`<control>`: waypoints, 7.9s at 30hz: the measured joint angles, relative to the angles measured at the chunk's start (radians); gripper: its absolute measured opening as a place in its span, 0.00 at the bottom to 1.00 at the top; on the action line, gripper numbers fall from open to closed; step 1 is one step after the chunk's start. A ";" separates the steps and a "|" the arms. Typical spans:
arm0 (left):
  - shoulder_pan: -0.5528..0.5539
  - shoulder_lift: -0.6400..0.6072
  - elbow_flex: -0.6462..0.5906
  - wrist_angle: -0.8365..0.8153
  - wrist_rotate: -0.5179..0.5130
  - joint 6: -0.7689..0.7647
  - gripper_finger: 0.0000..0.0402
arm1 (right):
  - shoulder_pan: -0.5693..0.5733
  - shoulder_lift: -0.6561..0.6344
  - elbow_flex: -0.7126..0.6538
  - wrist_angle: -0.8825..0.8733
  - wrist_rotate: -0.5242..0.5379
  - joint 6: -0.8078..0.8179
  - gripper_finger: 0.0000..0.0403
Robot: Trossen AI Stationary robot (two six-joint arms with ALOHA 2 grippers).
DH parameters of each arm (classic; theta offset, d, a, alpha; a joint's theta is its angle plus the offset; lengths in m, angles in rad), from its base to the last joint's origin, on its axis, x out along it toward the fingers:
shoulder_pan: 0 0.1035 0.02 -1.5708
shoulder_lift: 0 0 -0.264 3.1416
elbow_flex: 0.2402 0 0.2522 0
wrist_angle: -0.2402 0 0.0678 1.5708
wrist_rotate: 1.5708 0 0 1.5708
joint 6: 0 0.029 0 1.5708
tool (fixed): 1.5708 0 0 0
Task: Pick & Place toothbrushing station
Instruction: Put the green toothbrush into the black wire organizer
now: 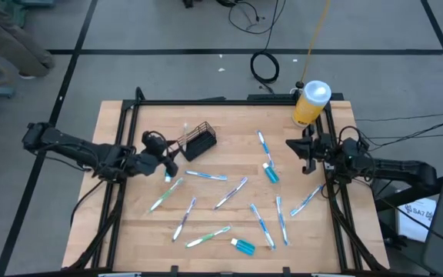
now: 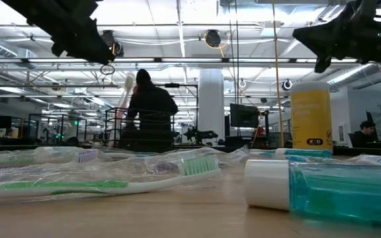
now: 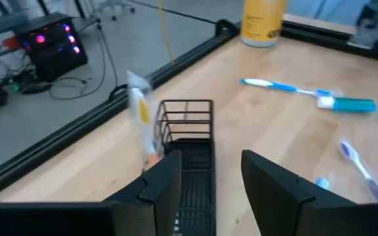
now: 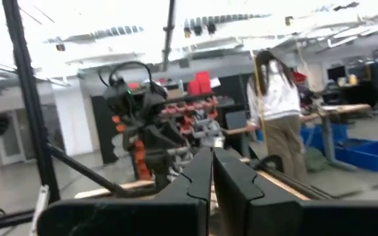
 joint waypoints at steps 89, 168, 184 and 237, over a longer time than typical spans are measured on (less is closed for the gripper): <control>-0.128 0.479 -0.002 -0.110 0.389 -0.781 0.02 | 0.086 1.147 0.550 0.168 0.131 -0.176 0.43; 0.112 0.544 0.000 0.906 -0.501 0.355 0.01 | 0.087 1.147 0.550 0.183 0.131 -0.176 0.43; -0.056 0.544 0.000 0.898 -0.721 0.357 0.01 | 0.087 1.147 0.550 0.183 0.131 -0.176 0.43; 0.089 0.532 0.000 0.489 -0.343 -0.110 0.15 | 0.087 1.147 0.550 0.180 0.131 -0.176 0.42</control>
